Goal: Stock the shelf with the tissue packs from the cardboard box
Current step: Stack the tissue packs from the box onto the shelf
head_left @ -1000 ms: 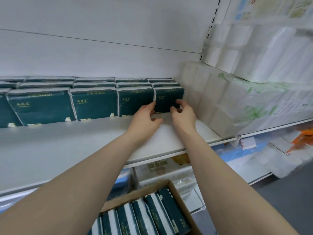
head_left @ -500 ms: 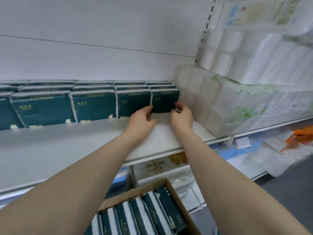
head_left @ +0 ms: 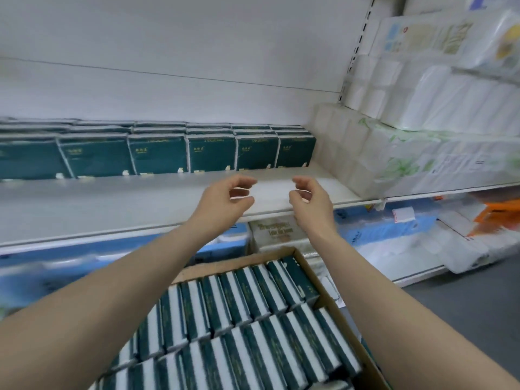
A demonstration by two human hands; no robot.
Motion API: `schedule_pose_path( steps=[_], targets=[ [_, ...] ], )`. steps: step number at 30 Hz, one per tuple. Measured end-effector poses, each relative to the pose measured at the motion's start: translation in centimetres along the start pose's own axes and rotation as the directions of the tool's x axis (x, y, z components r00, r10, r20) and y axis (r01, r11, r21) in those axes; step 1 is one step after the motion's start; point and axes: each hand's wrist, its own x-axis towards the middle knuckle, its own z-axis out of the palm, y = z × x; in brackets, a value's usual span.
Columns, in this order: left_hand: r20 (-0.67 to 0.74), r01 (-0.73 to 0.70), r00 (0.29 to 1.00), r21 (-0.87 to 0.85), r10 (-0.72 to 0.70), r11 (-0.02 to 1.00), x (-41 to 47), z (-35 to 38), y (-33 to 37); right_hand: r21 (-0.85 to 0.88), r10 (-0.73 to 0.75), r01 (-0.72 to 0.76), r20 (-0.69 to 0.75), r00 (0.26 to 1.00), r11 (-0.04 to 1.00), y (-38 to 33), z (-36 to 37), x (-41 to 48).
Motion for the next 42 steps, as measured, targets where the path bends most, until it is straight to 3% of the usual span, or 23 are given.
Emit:
schedule_pose_path(
  steps=[11, 18, 22, 25, 30, 32, 34, 38, 42],
  targets=[
    [0.107, 0.058, 0.991, 0.197, -0.080, 0.979, -14.5, -10.5, -1.7, 0.087, -0.123, 0.104, 0.246, 0.961, 0.991, -3.5, 6.0, -15.0],
    [0.152, 0.147, 0.967, 0.312, -0.202, 0.939, -21.9, -17.2, -4.1, 0.096, -0.151, 0.119, 0.489, 0.859, 0.988, -4.6, 12.2, -23.0],
    [0.140, 0.183, 0.946, 0.510, -0.291, 0.841, -24.6, -19.9, -4.8, 0.055, -0.112, 0.100, 0.623, 0.774, 0.994, -5.2, 15.0, -26.2],
    [0.209, 0.173, 0.881, 0.693, -0.424, 0.700, -25.2, -21.1, -5.3, -0.002, -0.049, 0.072, 0.709, 0.703, 0.997, -5.8, 16.6, -27.9],
    [0.181, 0.206, 0.786, 0.826, -0.592, 0.525, -25.6, -22.0, -6.3, -0.074, 0.033, 0.037, 0.767, 0.641, 0.997, -5.9, 18.8, -29.3],
    [0.149, 0.265, 0.751, 0.824, -0.643, 0.500, -25.9, -22.5, -6.9, -0.085, 0.056, 0.016, 0.776, 0.628, 0.996, -5.8, 19.3, -29.5],
    [0.125, 0.390, 0.723, 0.738, -0.680, 0.551, -26.1, -22.7, -7.1, -0.087, 0.084, -0.026, 0.781, 0.618, 0.996, -5.6, 19.7, -29.6],
    [0.066, 0.520, 0.718, 0.611, -0.693, 0.597, -25.9, -22.9, -6.7, -0.098, 0.110, -0.052, 0.786, 0.609, 0.994, -5.2, 20.7, -29.4],
    [0.046, 0.538, 0.746, 0.547, -0.664, 0.642, -25.0, -23.2, -6.2, -0.076, 0.098, -0.062, 0.804, 0.587, 0.995, -5.8, 20.7, -28.6]
  ],
)
